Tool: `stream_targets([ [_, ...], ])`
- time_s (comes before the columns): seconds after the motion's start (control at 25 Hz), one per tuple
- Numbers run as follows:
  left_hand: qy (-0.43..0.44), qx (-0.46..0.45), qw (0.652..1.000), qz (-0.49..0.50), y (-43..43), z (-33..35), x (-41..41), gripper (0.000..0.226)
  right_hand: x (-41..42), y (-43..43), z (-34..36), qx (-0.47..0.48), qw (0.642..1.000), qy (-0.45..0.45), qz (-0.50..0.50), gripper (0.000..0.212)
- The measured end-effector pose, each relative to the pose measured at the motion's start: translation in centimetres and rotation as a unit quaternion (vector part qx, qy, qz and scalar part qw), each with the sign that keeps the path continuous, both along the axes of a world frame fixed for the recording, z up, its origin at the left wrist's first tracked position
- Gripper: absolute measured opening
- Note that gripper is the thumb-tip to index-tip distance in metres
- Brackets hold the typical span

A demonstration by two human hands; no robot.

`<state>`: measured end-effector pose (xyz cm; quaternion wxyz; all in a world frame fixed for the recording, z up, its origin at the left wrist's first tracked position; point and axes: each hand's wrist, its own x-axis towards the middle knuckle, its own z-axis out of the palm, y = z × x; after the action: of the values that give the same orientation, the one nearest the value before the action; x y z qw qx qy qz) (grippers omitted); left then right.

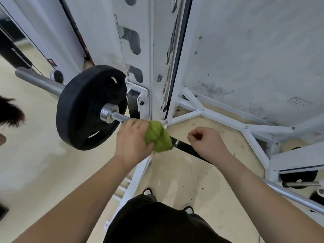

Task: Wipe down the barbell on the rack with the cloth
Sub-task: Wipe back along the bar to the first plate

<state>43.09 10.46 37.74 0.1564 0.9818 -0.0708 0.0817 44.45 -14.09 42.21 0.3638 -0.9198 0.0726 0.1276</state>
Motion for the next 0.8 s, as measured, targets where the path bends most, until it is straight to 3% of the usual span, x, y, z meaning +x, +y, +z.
stream_targets([
  [0.08, -0.005, -0.001, 0.999, 0.041, -1.8, -0.5, -1.1, 0.046, -0.1, 1.0, 0.1, 0.006, 1.000, -0.015, 0.000, 0.015],
  [0.2, -0.029, -0.070, 0.994, -0.081, -6.6, -1.0, -2.2, 0.038, 0.4, 2.3, -0.1, -0.007, 1.000, -0.017, -0.001, 0.017],
  [0.28, -0.051, -0.047, 0.988, -0.136, -4.3, -0.9, -1.3, 0.032, 1.1, 2.6, 0.0, -0.022, 1.000, -0.017, 0.000, 0.025],
  [0.4, -0.063, 0.019, 0.998, 0.024, 0.3, -0.4, 0.3, 0.031, 1.8, 3.4, 0.1, -0.015, 1.000, -0.019, 0.012, 0.018],
  [0.48, 0.001, 0.029, 0.995, 0.091, -0.8, 0.4, 0.1, 0.036, 1.8, 4.5, 0.0, -0.018, 1.000, -0.013, 0.016, 0.016],
  [0.64, 0.072, -0.089, 0.993, -0.005, -3.2, 1.2, -2.2, 0.044, 1.9, 6.2, -0.3, -0.008, 0.999, -0.010, 0.033, 0.016],
  [0.72, 0.098, -0.198, 0.975, 0.036, -0.4, 2.2, -2.8, 0.040, 2.4, 6.5, 0.0, -0.001, 0.999, -0.009, 0.037, 0.013],
  [0.8, 0.013, -0.241, 0.963, 0.120, 2.6, 3.3, -2.5, 0.034, 3.2, 7.2, 0.0, 0.004, 1.000, -0.001, 0.029, 0.012],
])
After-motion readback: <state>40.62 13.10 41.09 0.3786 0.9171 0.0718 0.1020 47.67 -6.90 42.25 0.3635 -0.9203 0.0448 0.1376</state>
